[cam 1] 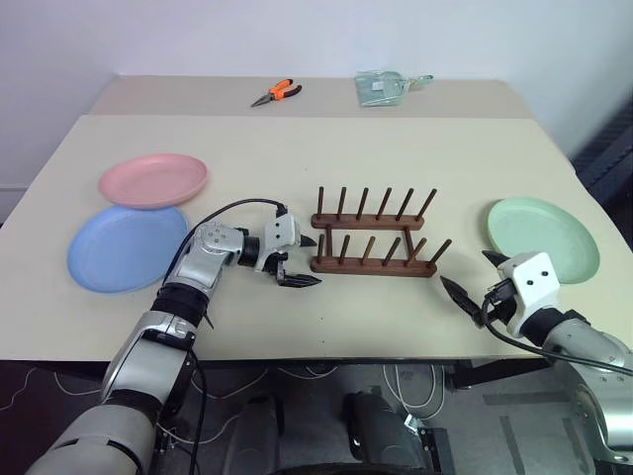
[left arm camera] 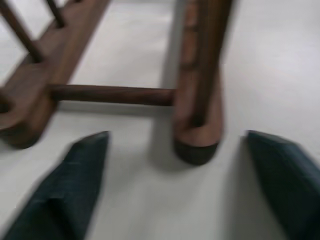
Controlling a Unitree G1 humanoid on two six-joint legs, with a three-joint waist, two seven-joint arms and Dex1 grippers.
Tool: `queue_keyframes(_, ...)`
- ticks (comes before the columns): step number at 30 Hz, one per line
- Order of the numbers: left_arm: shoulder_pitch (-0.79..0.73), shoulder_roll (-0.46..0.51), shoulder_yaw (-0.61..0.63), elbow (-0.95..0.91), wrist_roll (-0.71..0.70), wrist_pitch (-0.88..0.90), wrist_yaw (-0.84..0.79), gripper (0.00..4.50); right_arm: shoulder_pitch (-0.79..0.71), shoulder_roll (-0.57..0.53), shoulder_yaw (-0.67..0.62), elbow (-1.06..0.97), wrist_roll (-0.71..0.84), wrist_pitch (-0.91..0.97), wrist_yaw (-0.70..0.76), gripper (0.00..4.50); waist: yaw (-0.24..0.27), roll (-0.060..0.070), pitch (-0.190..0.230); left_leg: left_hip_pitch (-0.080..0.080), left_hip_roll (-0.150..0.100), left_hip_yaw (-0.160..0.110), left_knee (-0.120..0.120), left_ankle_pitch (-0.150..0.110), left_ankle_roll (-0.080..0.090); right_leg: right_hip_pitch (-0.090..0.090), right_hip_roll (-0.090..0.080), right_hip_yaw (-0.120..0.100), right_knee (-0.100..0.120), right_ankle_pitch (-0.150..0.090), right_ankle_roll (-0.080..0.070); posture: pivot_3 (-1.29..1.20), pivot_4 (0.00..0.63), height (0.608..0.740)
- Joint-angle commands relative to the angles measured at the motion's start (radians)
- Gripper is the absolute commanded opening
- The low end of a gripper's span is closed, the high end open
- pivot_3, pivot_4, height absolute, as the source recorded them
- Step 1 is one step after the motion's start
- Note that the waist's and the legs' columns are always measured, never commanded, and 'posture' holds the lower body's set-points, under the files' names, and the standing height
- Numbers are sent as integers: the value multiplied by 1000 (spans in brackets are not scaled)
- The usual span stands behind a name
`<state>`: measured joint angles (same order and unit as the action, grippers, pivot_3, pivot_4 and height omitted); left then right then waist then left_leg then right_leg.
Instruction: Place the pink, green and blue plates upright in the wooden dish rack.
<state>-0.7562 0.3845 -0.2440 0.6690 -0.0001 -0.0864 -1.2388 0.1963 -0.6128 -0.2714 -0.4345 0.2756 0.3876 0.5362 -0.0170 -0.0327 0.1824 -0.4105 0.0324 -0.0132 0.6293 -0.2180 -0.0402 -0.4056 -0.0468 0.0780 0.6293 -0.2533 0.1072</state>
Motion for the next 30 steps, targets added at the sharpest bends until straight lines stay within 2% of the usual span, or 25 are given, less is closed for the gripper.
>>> queue_keyframes(1, 50, 81, -7, -84, 19, 103, -20, 4500, 20, -33, 32, -40, -4, 13, 43, 3962, -6, 0, 0, 1, 0, 0, 0, 0, 0, 0, 0, 0, 0, 0, 0, 0, 150, 732)
queue_keyframes(4, 122, 151, -9, -221, -28, 220, -95, 3568, 23, -43, 68, -52, 2, 41, 62, 2667, -21, 2, -1, 2, 1, 0, -1, 0, 0, 0, 1, 0, 1, 0, -1, 0, 150, 732)
queue_keyframes(6, 167, 177, -20, -319, -62, 273, -132, 2651, 16, -45, 92, -47, -10, 47, 65, 1678, -28, 2, -1, 2, 1, 0, -1, 0, 0, 0, 1, 0, 1, 0, -1, 0, 150, 732)
queue_keyframes(9, 203, 143, -42, -434, -100, 337, -118, 1065, -13, -49, 148, -26, -42, 62, 63, 80, -23, 4, -3, 2, 1, 0, -1, 0, 0, 0, 0, 0, 1, -1, -1, 0, 150, 732)
queue_keyframes(11, 210, 110, -58, -458, -86, 346, -81, 161, -38, -50, 184, -1, -74, 71, 56, 0, -14, 4, -3, 1, 1, 0, 0, 0, 0, 0, 0, 0, 1, -1, -1, 0, 150, 732)
queue_keyframes(18, 150, -10, -63, -272, 21, 235, 172, 161, -197, -17, 300, 172, -202, 57, -7, 0, 5, 3, -5, 2, 0, 0, 2, 0, 0, 3, -1, 0, 0, -1, -1, 0, 150, 732)
queue_keyframes(22, 60, -78, -56, -90, 64, 164, 311, 161, -405, 44, 339, 421, -288, 12, -103, 0, 0, 1, -8, 4, 0, 0, 4, 0, 0, 6, 0, 0, 0, 0, -2, 0, 150, 732)
queue_keyframes(26, 7, -103, -51, 9, 69, 114, 345, 161, -491, 70, 345, 526, -309, -40, -118, 0, 1, 0, -8, 4, 0, 0, 3, 0, 0, 6, 0, 0, -1, 0, -1, 0, 150, 732)
queue_keyframes(30, -4, -98, -58, 34, 69, 83, 340, 161, -504, 74, 336, 533, -301, -61, -95, 0, 0, 1, -8, 4, 0, -1, 1, -1, 1, 6, 0, 0, 0, -1, 0, 0, 150, 732)
